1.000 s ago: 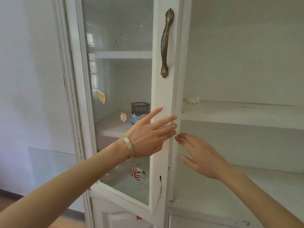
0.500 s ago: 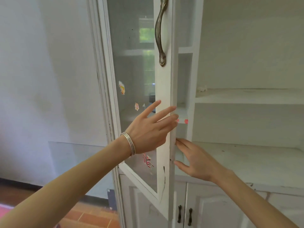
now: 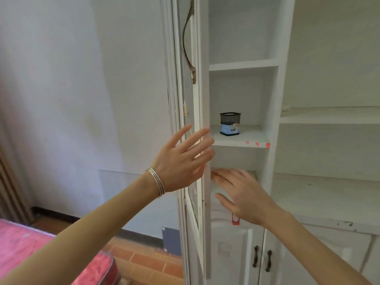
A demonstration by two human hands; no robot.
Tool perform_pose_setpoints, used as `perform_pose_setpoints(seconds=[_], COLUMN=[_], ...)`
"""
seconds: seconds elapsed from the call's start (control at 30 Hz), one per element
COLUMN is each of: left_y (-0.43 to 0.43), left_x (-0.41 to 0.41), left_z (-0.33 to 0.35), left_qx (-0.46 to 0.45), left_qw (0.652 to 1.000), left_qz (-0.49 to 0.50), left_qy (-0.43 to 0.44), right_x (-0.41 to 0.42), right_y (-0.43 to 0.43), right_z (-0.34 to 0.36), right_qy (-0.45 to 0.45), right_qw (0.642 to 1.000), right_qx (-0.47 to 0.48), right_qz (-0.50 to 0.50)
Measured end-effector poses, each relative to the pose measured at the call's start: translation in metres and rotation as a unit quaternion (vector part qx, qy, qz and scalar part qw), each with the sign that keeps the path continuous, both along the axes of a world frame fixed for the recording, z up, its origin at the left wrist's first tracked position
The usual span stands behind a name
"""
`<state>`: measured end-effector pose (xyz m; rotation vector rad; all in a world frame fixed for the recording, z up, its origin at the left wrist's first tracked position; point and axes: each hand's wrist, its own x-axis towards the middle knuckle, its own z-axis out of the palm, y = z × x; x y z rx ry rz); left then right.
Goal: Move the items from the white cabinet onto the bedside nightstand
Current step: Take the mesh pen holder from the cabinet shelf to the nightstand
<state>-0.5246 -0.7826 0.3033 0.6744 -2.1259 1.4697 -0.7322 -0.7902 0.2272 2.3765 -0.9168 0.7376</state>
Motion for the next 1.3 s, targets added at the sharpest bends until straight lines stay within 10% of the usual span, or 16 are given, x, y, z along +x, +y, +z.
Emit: perform_pose_setpoints(seconds=[0.57,1.3], left_y=[0.028,-0.051], left_x=[0.144,-0.006], left_z=[-0.017,-0.086], left_qx=[0.032,0.234], left_qw=[0.989,0.924], left_qz=[0.109,0.059], left_qy=[0.09,0.298], right_x=[0.06,-0.035], right_y=[-0.017,-0.079], right_z=[0.016,0.024], right_qy=[0.006,0.02], right_qw=[1.0,0.995], right_qx=[0.003,0.02], right_qz=[-0.005,-0.099])
